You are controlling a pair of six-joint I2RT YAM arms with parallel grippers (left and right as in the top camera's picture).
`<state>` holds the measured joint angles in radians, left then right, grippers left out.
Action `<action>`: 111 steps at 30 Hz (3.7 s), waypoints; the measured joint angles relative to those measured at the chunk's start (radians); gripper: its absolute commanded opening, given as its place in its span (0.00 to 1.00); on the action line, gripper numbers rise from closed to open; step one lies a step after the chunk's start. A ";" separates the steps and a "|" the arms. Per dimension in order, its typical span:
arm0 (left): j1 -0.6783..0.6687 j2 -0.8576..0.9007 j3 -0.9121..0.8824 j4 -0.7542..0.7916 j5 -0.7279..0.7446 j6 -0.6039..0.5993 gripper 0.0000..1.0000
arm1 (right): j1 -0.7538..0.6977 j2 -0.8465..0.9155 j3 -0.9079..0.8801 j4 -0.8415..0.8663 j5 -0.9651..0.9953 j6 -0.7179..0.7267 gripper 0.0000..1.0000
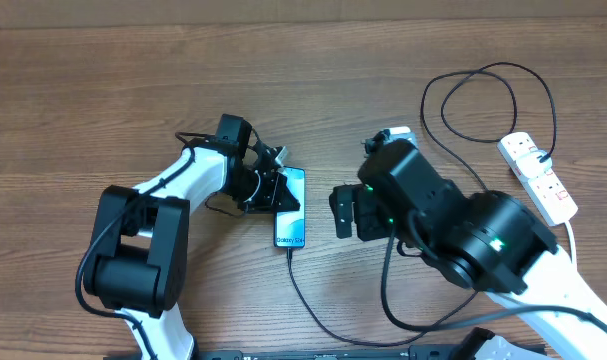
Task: Plug charger to phone and switch on socket
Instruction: 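Release the phone on the table with the left gripper and hold position, then lift both grippers away from the phone, left arm retreating toward its base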
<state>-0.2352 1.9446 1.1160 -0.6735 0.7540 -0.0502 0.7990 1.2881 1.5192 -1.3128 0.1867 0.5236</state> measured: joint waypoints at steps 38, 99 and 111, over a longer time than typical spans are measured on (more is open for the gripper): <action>0.016 0.053 0.026 -0.007 -0.063 -0.032 0.34 | 0.000 0.135 0.000 0.048 -0.101 0.000 1.00; 0.013 0.001 0.084 -0.140 -0.326 -0.159 0.75 | 0.000 0.135 0.000 0.117 -0.085 0.152 1.00; 0.014 0.029 0.378 -0.430 -0.601 -0.161 1.00 | -0.010 0.135 0.000 0.114 0.080 0.425 1.00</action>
<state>-0.2207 1.9732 1.4940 -1.1030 0.1528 -0.2111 0.7895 1.4231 1.5192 -1.1988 0.2672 0.9489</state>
